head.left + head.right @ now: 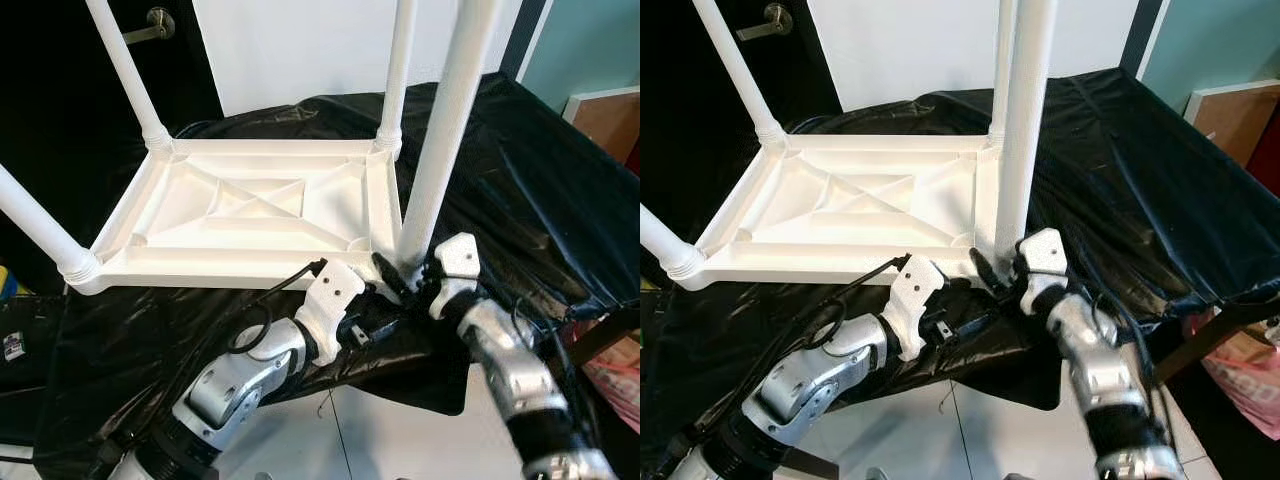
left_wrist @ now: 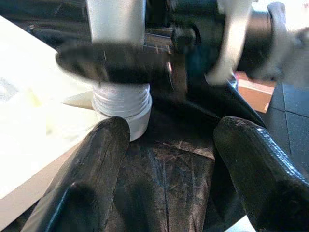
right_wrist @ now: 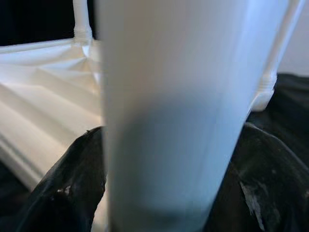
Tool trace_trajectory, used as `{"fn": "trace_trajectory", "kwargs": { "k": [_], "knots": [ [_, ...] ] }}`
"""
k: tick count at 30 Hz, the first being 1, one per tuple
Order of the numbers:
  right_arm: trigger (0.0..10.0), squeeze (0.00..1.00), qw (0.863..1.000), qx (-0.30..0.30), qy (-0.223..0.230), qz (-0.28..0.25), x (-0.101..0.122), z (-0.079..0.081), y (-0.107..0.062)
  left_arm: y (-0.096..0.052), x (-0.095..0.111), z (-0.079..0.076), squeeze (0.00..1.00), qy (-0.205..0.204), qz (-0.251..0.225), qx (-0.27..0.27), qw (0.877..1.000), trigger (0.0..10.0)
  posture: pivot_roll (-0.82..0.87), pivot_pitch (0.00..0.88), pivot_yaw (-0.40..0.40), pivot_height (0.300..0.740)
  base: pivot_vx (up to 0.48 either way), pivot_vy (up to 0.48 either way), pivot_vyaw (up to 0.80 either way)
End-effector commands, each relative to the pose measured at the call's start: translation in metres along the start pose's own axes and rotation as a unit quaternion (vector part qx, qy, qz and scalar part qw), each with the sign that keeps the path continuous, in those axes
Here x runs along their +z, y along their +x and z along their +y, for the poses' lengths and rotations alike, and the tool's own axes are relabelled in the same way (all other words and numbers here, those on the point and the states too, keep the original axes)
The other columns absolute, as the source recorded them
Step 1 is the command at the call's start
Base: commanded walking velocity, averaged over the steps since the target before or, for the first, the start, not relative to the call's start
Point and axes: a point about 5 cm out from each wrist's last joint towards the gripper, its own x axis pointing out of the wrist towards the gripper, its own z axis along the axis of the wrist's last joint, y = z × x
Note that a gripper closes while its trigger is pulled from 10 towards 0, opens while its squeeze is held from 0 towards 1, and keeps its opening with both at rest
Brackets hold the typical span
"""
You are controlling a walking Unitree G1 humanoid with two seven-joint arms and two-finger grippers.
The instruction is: Building children table
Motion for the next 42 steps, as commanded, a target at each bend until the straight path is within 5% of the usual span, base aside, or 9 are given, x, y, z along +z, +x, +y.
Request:
{"fn": "trace_trajectory", "kwargs": {
  "k": [1, 3, 4, 16, 17, 31, 36, 42],
  "knots": [
    [10.0, 0.0, 1.0, 0.017, -0.001, 0.013, -0.008, 0.002, 0.001, 0.0, -0.001, -0.009, 0.0, -0.001, 0.008, -0.092, 0.996, 10.0, -0.05, 0.056, 0.038, 0.74, 0.0, 0.0, 0.0],
    [9.4, 0.0, 1.0, 0.022, -0.003, 0.021, -0.01, -0.001, 0.002, 0.0, -0.001, -0.009, 0.0, 0.0, 0.008, -0.092, 0.996, 10.0, -0.05, 0.056, 0.036, 0.74, 0.0, 0.0, 0.0],
    [0.0, 0.0, 0.999, 0.028, -0.005, 0.028, -0.012, -0.003, 0.003, 0.0, -0.001, -0.008, 0.0, 0.0, 0.008, -0.09, 0.996, 10.0, -0.04, 0.056, 0.032, 0.74, 0.0, 0.0, 0.0],
    [0.0, 0.0, 0.995, 0.062, 0.015, 0.074, -0.032, -0.005, -0.003, -0.003, -0.001, -0.008, 0.0, -0.002, 0.008, -0.08, 0.997, 10.0, -0.03, 0.06, 0.019, 0.74, 0.0, 0.0, 0.0],
    [10.0, 0.0, 0.995, 0.057, 0.021, 0.075, -0.033, -0.005, -0.004, -0.003, -0.001, -0.008, 0.0, -0.003, 0.008, -0.08, 0.997, 10.0, -0.03, 0.059, 0.02, 0.74, 0.0, 0.0, 0.0],
    [10.0, 0.0, 0.986, -0.104, 0.059, 0.114, -0.046, 0.005, -0.003, -0.001, -0.001, -0.006, 0.0, -0.001, 0.004, -0.077, 0.997, 10.0, -0.04, 0.047, 0.022, 0.74, 0.0, 0.0, 0.0],
    [10.0, 0.0, 0.966, -0.207, 0.086, 0.131, -0.05, 0.012, -0.005, 0.0, -0.001, -0.005, 0.0, -0.002, -0.002, -0.068, 0.998, 10.0, -0.04, 0.04, 0.016, 0.74, 0.0, 0.0, 0.0],
    [10.0, 0.0, 0.954, -0.249, 0.098, 0.133, -0.05, 0.019, -0.005, 0.0, 0.0, -0.005, 0.0, -0.002, -0.003, -0.067, 0.998, 10.0, -0.04, 0.037, 0.017, 0.74, 0.0, 0.0, 0.0]
  ]
}}
